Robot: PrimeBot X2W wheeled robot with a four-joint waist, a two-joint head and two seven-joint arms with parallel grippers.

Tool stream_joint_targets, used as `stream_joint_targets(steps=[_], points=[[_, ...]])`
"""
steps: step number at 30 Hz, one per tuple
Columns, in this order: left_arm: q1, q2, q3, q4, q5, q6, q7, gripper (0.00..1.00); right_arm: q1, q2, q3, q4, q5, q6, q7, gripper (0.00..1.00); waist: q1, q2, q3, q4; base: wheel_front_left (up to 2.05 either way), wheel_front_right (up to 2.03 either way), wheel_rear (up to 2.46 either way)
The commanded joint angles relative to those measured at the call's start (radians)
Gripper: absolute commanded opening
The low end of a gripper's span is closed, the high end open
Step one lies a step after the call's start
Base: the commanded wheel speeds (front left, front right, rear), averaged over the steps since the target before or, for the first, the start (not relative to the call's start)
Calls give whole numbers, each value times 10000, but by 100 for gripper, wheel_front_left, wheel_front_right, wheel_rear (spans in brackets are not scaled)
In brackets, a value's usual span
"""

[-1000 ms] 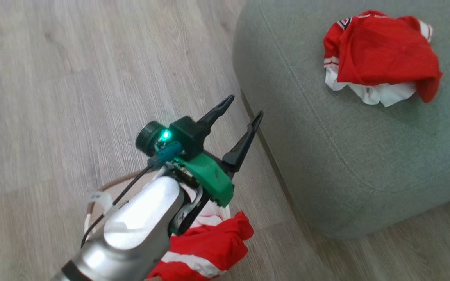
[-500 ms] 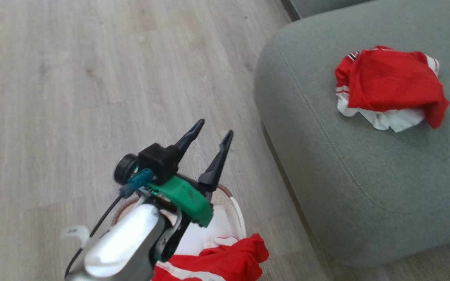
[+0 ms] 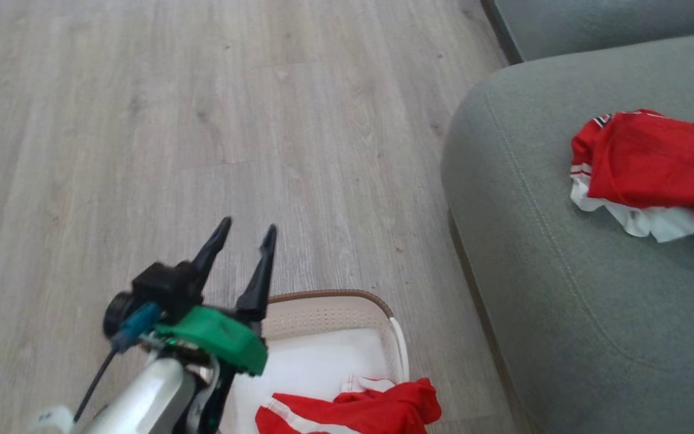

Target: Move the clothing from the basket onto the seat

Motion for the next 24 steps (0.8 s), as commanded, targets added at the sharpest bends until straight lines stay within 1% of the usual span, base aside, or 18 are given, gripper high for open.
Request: stream_joint_targets(steps=[1, 2, 5, 7, 9, 11, 14, 16, 18, 21, 24], points=[[-190, 388, 674, -461, -85, 144, -149, 100, 495, -221, -865, -343, -201, -4, -145, 100, 0, -1, -60, 205, 0, 0, 0], [-190, 388, 674, -461, -85, 144, -149, 100, 495, -221, -865, -343, -201, -4, -145, 100, 0, -1, -60, 205, 0, 0, 0], [130, 526, 959, -613, -83, 305, -178, 100, 1481, 108, -2638, -981, -769, -4, -151, 100, 0, -1, -103, 369, 0, 0, 0], [324, 560, 1191, -734, -57, 453, -193, 100, 2372, 465, -3930, -1456, -1349, -4, -153, 100, 0, -1, -133, 460, 0, 0, 0], [541, 547, 1440, -882, -13, 615, -205, 100, 3339, 953, -5262, -1995, -2064, -4, -154, 100, 0, -1, -151, 529, 0, 0, 0], [772, 519, 1645, -1009, 59, 719, -211, 100, 4355, 1608, -6442, -2672, -2883, -4, -154, 100, 0, -1, -166, 571, 0, 0, 0], [1081, 434, 1859, -1147, 225, 694, -214, 100, 5751, 2675, -7835, -3744, -3992, -4, -155, 100, 0, -1, -166, 622, 0, 0, 0], [1265, 345, 2035, -1180, 345, 673, -215, 100, 6498, 3321, -8522, -4394, -4575, -4, -155, 100, 0, -1, -167, 653, 0, 0, 0], [1449, 242, 2256, -1213, 481, 645, -215, 100, 7096, 3869, -8995, -4948, -5096, -4, -155, 100, 0, -1, -154, 680, 0, 0, 0], [1666, 79, 2528, -1163, 690, 501, -216, 100, 7768, 4574, -9339, -5687, -5727, -4, -155, 100, 0, -1, -145, 737, 0, 0, 0], [1822, -74, 2753, -1101, 1001, 435, -216, 100, 8302, 5180, -9463, -6228, -6199, -4, -156, 100, 0, -1, -142, 796, 0, 0, 0]])
